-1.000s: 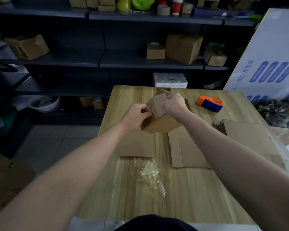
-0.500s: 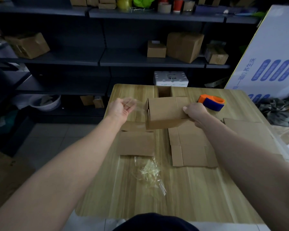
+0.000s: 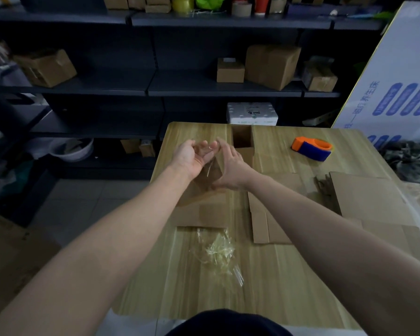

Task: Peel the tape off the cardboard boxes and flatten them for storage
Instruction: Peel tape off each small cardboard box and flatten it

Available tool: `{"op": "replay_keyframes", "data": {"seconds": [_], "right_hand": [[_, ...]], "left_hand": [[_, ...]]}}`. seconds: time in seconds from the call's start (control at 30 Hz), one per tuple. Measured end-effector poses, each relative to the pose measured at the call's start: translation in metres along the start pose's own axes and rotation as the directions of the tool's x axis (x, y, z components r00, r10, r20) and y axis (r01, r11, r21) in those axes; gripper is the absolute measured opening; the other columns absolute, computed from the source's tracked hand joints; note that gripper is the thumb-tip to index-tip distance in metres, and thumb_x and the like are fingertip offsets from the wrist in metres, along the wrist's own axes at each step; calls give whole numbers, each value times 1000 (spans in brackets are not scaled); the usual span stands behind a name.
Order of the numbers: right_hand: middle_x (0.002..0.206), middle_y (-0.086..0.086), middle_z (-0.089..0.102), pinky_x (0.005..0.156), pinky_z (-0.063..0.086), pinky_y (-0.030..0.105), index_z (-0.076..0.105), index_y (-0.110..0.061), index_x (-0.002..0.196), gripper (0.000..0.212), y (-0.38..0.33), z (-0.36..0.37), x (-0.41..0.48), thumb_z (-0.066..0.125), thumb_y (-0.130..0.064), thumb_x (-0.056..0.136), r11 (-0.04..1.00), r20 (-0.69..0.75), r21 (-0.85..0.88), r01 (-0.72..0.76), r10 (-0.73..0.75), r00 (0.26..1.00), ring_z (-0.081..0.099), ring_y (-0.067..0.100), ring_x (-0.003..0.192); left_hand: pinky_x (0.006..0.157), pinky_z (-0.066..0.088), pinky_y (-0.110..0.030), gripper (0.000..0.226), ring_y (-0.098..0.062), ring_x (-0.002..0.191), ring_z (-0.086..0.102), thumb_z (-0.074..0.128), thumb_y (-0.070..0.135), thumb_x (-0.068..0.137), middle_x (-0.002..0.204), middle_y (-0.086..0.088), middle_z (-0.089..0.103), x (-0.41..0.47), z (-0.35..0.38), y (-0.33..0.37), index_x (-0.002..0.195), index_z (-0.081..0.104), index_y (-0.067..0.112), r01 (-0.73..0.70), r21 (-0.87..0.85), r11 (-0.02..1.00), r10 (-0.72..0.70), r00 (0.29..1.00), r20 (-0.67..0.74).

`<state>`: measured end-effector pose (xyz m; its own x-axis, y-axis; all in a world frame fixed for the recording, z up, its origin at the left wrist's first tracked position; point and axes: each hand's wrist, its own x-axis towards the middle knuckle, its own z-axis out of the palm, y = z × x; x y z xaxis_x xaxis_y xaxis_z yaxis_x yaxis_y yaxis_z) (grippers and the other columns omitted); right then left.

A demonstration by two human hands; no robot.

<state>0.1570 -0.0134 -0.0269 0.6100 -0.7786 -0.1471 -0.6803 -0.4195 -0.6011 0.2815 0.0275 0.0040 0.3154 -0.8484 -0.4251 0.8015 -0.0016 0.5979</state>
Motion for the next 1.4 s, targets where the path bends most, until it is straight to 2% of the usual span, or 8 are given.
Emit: {"op": "replay_keyframes", "data": {"seconds": [0.13, 0.33, 0.57, 0.73, 0.83, 0.93, 1.23, 1.4], "right_hand": [[160, -1, 2, 115, 13, 61, -18, -37, 148, 139, 2, 4, 2, 88, -35, 56, 994, 16, -100, 43, -42, 999, 4, 28, 147], [158, -11, -1, 117, 17, 53, -16, -37, 148, 139, 5, 10, 7, 88, -27, 57, 996, 141, -29, 89, -84, 986, 2, 29, 146], [145, 2, 26, 113, 31, 49, 11, -20, 148, 118, 20, -2, 3, 87, -29, 58, 991, 42, -121, 63, -58, 997, 25, 25, 135], [137, 2, 28, 96, 50, 43, 14, -28, 144, 111, 58, -29, -7, 86, -23, 60, 998, -96, 11, -58, 59, 994, 42, 24, 118], [134, 2, 28, 90, 52, 42, 13, -36, 140, 109, 55, -30, -4, 85, -19, 60, 994, -103, 99, -42, 53, 993, 43, 25, 113], [130, 0, 29, 83, 52, 35, 16, -37, 136, 104, 56, -31, -7, 85, -18, 61, 998, -84, 59, -23, 28, 996, 44, 24, 111], [133, 5, 33, 81, 48, 32, 16, -29, 141, 107, 92, -39, -25, 86, -15, 61, 971, -140, 188, -145, 173, 975, 45, 24, 112], [136, 5, 32, 80, 45, 29, 19, -22, 140, 104, 109, -45, -35, 86, -18, 61, 973, -197, 124, -196, 218, 956, 43, 20, 110]], "left_hand": [[87, 55, -46, 24, -22, 68, 62, 33, 6, 101, 70, -13, 54, -5, -3, 3, 81, 46, 4, 0, -57, 998, -1, 1000, -12], [50, 56, -26, 24, -12, 35, 48, 30, -2, 97, 41, -3, 42, -1, -8, 10, 78, 43, 6, 6, 58, 998, -4, 999, -41], [39, 35, -22, 8, -9, 44, 33, 37, 5, 98, 61, -1, 39, 15, -32, 20, 95, 44, 6, -79, 310, 947, 118, 987, -112], [53, 45, -27, 23, -10, 58, 45, 53, 15, 95, 76, -1, 48, 36, -73, 40, 114, 43, 8, -168, 635, 754, 275, 959, -73], [81, 45, -31, 47, -14, 89, 53, 68, 34, 85, 104, 1, 53, 31, -67, 24, 120, 48, 11, -203, 923, 326, 147, 976, 162], [83, 40, -29, 19, -15, 93, 54, 66, 27, 87, 95, 1, 60, 30, -62, 13, 94, 63, 9, -248, 969, 18, 156, 957, 242], [103, 42, -38, 12, -29, 115, 53, 62, 15, 90, 123, -12, 51, 52, -95, 18, 84, 65, 4, -30, 997, -66, 434, 899, 56], [78, 50, -32, 16, -27, 91, 60, 53, 5, 92, 102, -13, 60, 59, -120, 1, 87, 67, 1, 49, 977, -206, 464, 884, 54]]}}
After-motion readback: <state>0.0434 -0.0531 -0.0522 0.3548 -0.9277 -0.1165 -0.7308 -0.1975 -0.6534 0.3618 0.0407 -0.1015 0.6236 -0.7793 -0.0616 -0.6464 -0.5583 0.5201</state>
